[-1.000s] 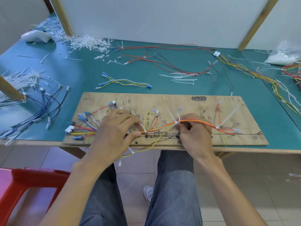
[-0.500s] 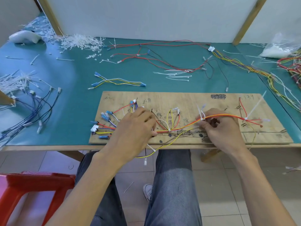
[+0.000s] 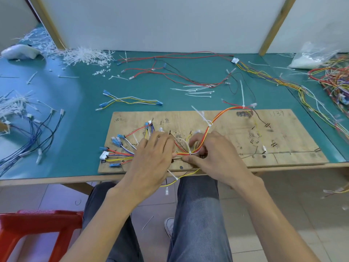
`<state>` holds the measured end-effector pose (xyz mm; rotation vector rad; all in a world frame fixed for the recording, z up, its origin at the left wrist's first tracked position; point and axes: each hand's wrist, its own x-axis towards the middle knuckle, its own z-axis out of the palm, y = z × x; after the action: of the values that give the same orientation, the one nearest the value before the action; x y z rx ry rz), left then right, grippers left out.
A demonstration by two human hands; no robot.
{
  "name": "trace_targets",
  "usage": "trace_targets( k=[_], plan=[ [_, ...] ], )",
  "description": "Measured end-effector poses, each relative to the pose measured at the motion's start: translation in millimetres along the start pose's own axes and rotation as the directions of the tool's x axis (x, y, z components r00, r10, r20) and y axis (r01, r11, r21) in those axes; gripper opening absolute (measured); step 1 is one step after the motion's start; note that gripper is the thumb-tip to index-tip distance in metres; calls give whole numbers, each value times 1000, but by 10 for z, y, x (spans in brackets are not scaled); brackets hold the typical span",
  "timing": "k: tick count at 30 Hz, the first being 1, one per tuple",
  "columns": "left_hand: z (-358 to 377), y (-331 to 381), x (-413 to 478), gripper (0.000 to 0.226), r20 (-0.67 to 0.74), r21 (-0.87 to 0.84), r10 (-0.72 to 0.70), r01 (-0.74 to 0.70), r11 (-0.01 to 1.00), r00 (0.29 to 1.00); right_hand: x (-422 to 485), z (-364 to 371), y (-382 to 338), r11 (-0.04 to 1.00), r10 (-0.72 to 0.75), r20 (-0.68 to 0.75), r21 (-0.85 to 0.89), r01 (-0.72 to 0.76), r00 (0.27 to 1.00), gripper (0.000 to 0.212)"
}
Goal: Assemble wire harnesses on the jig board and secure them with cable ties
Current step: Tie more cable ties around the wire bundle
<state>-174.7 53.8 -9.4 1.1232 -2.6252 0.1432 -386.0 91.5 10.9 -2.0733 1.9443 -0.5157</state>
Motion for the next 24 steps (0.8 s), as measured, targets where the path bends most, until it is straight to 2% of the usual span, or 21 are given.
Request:
trace_targets(
  k=[4, 8, 10, 13, 18, 21, 24],
  plan=[
    [-21, -18, -17, 15, 6, -105, 7, -7, 994, 1000, -114, 229, 10, 996, 4, -278, 83, 20, 961, 20],
    [-30, -20, 15, 19, 26, -88, -1, 3, 996, 1000, -174, 397, -4, 987, -20, -507, 127, 98, 862, 8],
    [-8, -10, 15, 16, 0, -95, -10, 10, 995, 1000, -202, 467, -43, 977, 40, -589, 192, 91, 807, 16],
    [41, -13, -5, 17, -63, -159, -35, 25, 987, 997, -212, 543, -106, 959, 157, -569, 282, 12, 807, 28],
    [108, 1, -9, 14, -144, -193, -74, 45, 980, 987, -120, 545, -192, 957, 206, -550, 285, -50, 810, 31],
    [95, -17, -7, 16, -170, -188, -52, 20, 982, 984, -56, 530, -250, 914, 178, -521, 402, 56, 835, 41],
    [61, -52, -69, 13, -317, -239, -82, 5, 971, 945, -23, 511, -244, 888, 98, -499, 435, 151, 861, 43]
  ],
)
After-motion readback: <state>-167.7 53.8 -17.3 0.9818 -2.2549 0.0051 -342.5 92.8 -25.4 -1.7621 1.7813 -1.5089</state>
